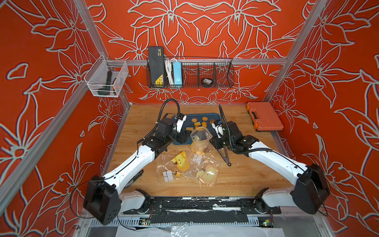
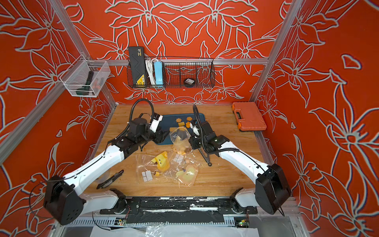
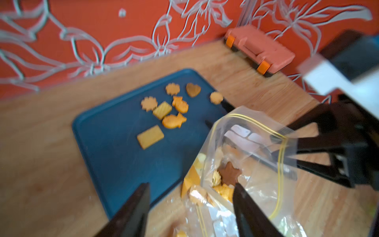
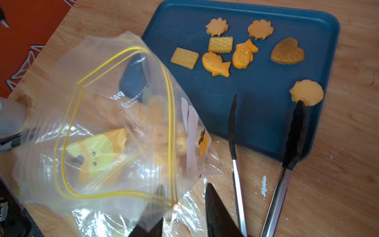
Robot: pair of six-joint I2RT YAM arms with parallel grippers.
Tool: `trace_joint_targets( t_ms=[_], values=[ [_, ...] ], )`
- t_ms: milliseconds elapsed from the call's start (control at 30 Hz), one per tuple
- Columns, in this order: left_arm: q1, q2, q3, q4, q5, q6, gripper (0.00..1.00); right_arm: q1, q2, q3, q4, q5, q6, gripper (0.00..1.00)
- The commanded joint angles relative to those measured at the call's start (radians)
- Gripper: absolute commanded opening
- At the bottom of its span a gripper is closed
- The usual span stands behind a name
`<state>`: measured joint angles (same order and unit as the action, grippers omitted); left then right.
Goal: Put the cookies into a resealable bag to prevent moisture
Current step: Adjust the ziploc bag at the center of the board.
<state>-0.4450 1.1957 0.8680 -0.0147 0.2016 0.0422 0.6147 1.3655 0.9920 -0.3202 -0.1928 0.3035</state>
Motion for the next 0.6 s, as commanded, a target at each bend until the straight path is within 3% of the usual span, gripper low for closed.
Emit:
trace_joint_targets(
  t_ms=[0,67,167,433,567],
  values=[
    [-0.001,-0.098,-0.214,0.378,0.110,0.279,0.72,-0.027,0.025,0.024,0.032,-0.103,-0.047,0.34],
    [0.011,-0.143,-0.325,0.503,0.165,0.385,0.75,-0.033,0.037,0.038,0.017,-0.112,-0.064,0.35],
    [0.098,-0.124,-0.339,0.502,0.336,0.426,0.74,-0.039,0.048,0.046,0.010,-0.121,-0.069,0.34],
    [0.209,0.089,-0.189,0.333,0.601,0.509,0.57,-0.040,0.058,0.051,0.007,-0.129,-0.076,0.34],
    [0.222,0.172,-0.131,0.293,0.676,0.577,0.59,-0.043,0.061,0.053,0.000,-0.122,-0.078,0.33]
  ],
)
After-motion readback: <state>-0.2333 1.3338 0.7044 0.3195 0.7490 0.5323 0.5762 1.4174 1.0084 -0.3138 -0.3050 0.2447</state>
